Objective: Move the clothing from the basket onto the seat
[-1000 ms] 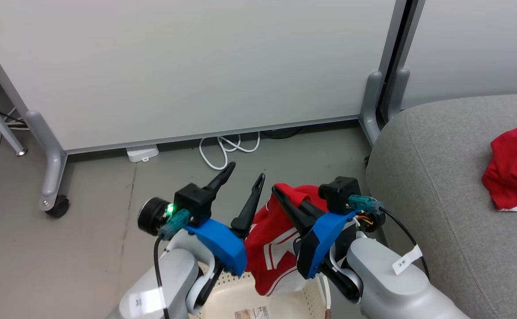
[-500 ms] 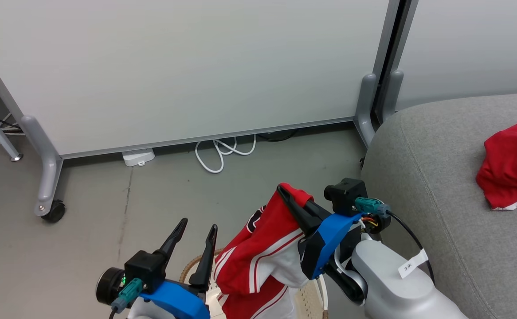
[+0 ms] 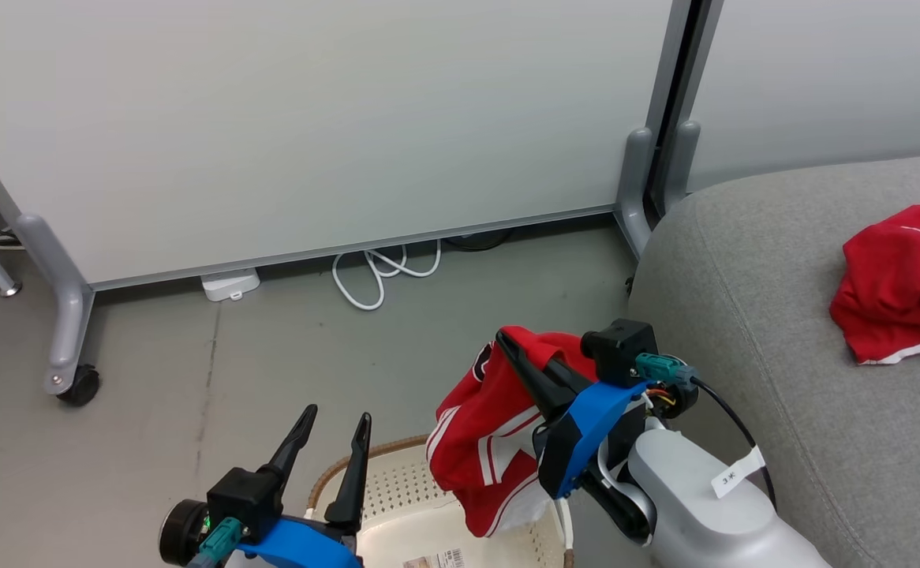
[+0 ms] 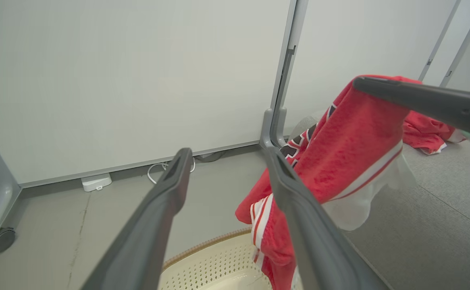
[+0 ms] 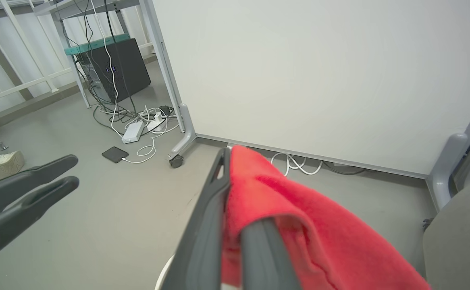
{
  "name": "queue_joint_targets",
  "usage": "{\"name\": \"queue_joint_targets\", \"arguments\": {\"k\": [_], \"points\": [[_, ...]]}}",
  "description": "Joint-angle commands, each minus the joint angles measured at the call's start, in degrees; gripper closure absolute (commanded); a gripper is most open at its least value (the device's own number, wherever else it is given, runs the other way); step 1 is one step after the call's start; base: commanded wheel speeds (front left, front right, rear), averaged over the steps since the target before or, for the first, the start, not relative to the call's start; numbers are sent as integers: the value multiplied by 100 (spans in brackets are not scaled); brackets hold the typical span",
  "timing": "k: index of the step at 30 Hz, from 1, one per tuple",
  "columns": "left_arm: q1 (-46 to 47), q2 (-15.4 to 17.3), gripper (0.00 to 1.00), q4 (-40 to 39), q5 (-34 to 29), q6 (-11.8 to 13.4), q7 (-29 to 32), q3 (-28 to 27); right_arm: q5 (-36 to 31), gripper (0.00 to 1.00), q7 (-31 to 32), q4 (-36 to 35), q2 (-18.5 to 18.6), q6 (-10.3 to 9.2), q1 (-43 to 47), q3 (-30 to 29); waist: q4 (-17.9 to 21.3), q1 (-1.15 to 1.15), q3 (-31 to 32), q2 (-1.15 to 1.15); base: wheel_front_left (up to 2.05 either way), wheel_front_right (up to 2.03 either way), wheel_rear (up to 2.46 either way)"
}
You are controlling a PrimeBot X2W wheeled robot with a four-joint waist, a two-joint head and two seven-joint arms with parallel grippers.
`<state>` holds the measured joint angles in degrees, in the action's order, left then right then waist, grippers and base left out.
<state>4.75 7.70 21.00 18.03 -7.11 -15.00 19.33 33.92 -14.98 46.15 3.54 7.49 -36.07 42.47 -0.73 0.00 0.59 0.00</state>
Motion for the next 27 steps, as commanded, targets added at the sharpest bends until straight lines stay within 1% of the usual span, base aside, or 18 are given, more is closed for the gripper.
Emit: {"name": "queue_joint_targets", "arguments": {"k": [1, 5, 11, 27], "points": [[-20, -11, 0, -29, -33, -38, -27, -26, -14, 100, -29, -26, 6, 1, 34, -7, 49, 0, -5, 0, 0, 0, 0], [-31, -30, 0, -54, -71, -53, -26, -91, -35, 100, -30, -63, 6, 1, -11, -38, 280, 0, -31, 0, 0, 0, 0], [91, -6, 0, -108, -22, -52, -22, 5, -75, 100, -29, -150, 23, 1, -77, -60, 731, 0, -81, 0, 0, 0, 0], [208, 29, 0, -206, 18, -54, -21, 100, -181, 100, -30, -281, 83, 1, -78, -188, 2120, 0, -242, 0, 0, 0, 0]]}}
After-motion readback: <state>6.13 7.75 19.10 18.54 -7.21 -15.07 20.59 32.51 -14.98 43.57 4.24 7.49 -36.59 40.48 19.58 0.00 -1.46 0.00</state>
